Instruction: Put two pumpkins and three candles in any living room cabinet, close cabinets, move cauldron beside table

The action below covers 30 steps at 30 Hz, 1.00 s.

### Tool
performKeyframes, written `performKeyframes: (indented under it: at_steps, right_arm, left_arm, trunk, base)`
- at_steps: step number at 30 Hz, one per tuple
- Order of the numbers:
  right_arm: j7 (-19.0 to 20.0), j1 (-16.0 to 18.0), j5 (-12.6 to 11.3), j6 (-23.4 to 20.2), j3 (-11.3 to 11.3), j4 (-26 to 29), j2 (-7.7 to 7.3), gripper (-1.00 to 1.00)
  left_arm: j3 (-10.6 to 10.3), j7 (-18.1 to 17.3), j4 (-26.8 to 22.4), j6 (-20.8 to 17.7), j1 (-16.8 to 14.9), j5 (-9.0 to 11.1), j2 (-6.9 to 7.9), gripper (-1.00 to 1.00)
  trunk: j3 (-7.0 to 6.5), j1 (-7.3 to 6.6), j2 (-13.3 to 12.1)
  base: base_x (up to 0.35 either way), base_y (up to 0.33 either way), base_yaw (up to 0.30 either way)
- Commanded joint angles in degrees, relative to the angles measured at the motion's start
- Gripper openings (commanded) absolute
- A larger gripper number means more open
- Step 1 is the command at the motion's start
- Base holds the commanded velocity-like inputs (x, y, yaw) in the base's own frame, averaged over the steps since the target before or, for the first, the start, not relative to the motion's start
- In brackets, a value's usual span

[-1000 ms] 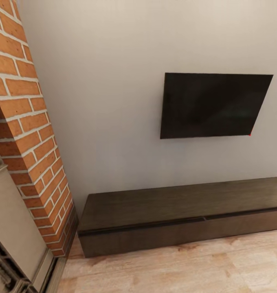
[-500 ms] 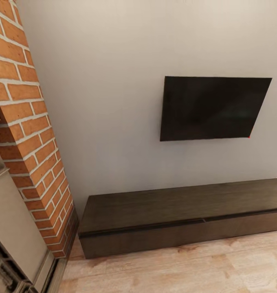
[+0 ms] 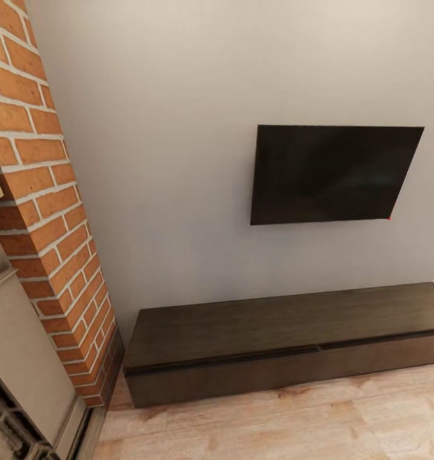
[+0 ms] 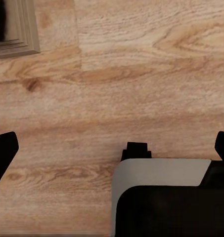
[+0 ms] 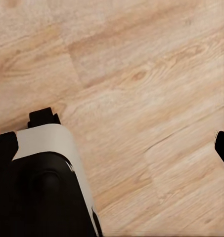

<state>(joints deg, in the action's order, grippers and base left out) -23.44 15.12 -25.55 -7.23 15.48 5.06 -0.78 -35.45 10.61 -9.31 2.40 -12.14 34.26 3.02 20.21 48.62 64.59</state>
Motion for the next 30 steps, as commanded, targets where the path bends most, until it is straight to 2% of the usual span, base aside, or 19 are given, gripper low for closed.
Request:
performKeyframes:
  at_steps: [1,12,22,30]
  right_arm:
    - [-0.29,0.00,-0.34,-0.51,0.51,-0.12,0.01,1.00]
    - [-0.29,0.00,-0.46,-0.50,0.29,-1.84,0.83,1.00]
    - [-0.30,0.00,0.02,-0.49,-0.02,-1.97,0.39,1.00]
    - [-0.29,0.00,0.10,-0.50,0.06,-3.80,0.29,1.00]
  left_arm:
    - [-0.50,0.27,-0.06,0.19,0.13,0.50,0.05,1.00]
    - [-0.49,0.94,0.07,-0.07,2.83,0.63,0.23,1.00]
    - [-0.50,1.09,0.06,0.41,3.07,0.77,0.31,1.00]
    - [-0.44,1.01,-0.03,0.54,3.09,0.87,1.15,1.00]
  trunk:
    - [-0.12,-0.23,-0.38]
    - [-2.10,-2.64,-4.79]
    - [-2.10,-2.64,-4.79]
    - [-2.10,-2.64,-4.79]
  base:
    - [0.000,0.000,0.000]
    - [0.000,0.000,0.000]
    - [0.000,0.000,0.000]
    - [0.000,0.000,0.000]
